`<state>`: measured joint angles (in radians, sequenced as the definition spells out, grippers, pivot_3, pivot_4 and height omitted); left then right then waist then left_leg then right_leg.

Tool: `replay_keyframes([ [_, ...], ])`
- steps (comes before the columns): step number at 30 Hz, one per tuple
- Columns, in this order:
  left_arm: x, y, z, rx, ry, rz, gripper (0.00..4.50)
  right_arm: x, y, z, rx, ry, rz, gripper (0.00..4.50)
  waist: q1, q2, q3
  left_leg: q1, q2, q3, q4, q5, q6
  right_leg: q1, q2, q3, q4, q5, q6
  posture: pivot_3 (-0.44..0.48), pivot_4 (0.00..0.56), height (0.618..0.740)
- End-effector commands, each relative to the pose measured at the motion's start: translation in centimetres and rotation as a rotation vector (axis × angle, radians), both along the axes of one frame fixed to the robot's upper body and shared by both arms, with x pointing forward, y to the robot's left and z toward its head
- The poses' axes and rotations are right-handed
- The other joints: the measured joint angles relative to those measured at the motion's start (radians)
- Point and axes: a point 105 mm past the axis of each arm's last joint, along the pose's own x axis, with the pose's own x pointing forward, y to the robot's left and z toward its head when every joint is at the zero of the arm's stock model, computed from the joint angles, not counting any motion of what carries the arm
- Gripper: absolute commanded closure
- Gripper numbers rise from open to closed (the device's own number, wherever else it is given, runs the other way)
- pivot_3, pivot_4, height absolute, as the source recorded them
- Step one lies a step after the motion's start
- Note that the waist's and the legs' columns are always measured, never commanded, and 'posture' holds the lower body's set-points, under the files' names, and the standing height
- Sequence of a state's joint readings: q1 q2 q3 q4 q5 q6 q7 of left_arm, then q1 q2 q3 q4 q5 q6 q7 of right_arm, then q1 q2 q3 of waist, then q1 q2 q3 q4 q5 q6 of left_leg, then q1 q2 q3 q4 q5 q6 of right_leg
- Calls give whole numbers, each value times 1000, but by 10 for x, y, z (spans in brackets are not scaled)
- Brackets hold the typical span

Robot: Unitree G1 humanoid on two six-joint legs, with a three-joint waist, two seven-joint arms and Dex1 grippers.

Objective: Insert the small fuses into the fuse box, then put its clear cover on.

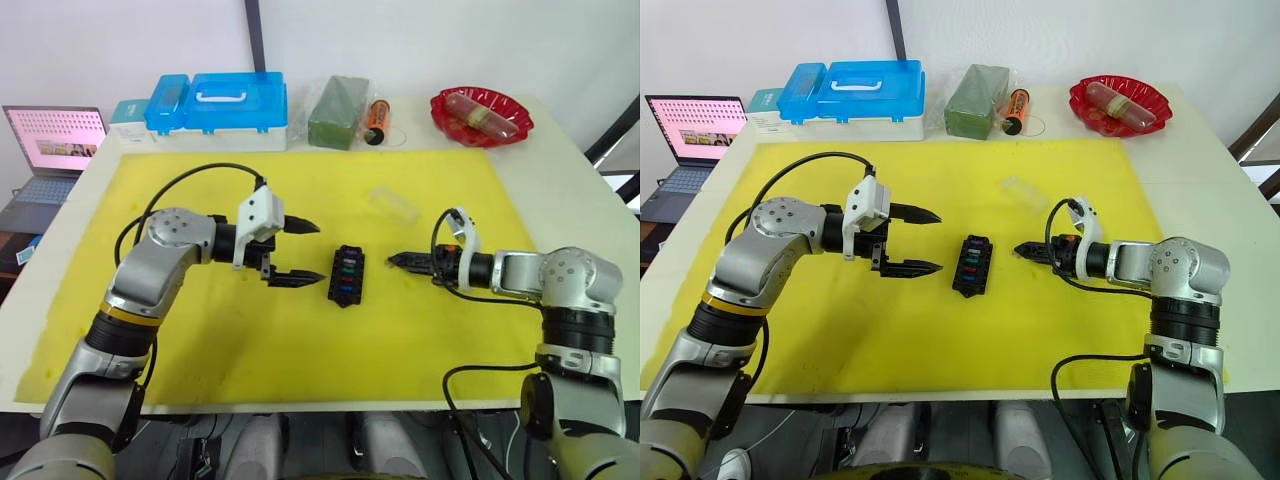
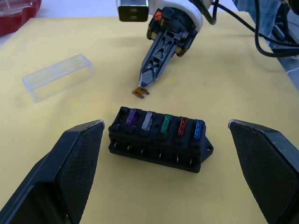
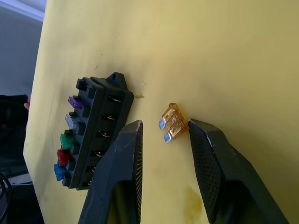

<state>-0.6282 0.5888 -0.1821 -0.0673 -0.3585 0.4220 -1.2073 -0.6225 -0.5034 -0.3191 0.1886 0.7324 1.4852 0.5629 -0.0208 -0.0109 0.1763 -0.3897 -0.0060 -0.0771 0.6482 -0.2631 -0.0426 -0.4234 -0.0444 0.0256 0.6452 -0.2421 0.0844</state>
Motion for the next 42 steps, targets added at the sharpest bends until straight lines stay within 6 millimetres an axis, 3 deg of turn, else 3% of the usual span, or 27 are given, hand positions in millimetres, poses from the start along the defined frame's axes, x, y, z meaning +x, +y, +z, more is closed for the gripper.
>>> replay_keyframes([
  [1, -1, -1, 8, -12, -44, -7, 0, 5, 5, 6, 10, -28, 9, 2845, 0, 0, 0, 0, 0, 0, 0, 0, 0, 0, 0, 0, 0, 0, 0, 0, 150, 740],
  [21, 2, -2, 9, -20, -57, 8, 0, 9, -1, -1, -31, -18, 2, 2845, 0, 0, 0, 0, 0, 0, 0, 0, 0, 0, 0, 0, 0, 0, 0, 0, 150, 740],
  [27, 3, -2, 10, -22, -61, 13, 0, 14, -4, 3, -26, -30, -14, 4377, 1, 0, 0, 0, 0, 0, 0, 0, 0, 0, 0, 0, 0, 0, 0, 0, 150, 740],
  [39, 4, -1, 10, -22, -65, 18, 0, 10, -8, 18, -69, -88, 20, 4444, 3, 0, 0, 0, 0, 0, 0, 0, 0, 0, 0, 0, 0, 0, 0, 0, 150, 740],
  [42, 4, -2, 10, -23, -66, 18, 0, 2, -11, 12, -137, -98, 56, 4444, 4, 0, 0, 0, 0, 0, 0, 0, 0, 0, 0, 0, 0, 0, 0, 0, 150, 740],
])
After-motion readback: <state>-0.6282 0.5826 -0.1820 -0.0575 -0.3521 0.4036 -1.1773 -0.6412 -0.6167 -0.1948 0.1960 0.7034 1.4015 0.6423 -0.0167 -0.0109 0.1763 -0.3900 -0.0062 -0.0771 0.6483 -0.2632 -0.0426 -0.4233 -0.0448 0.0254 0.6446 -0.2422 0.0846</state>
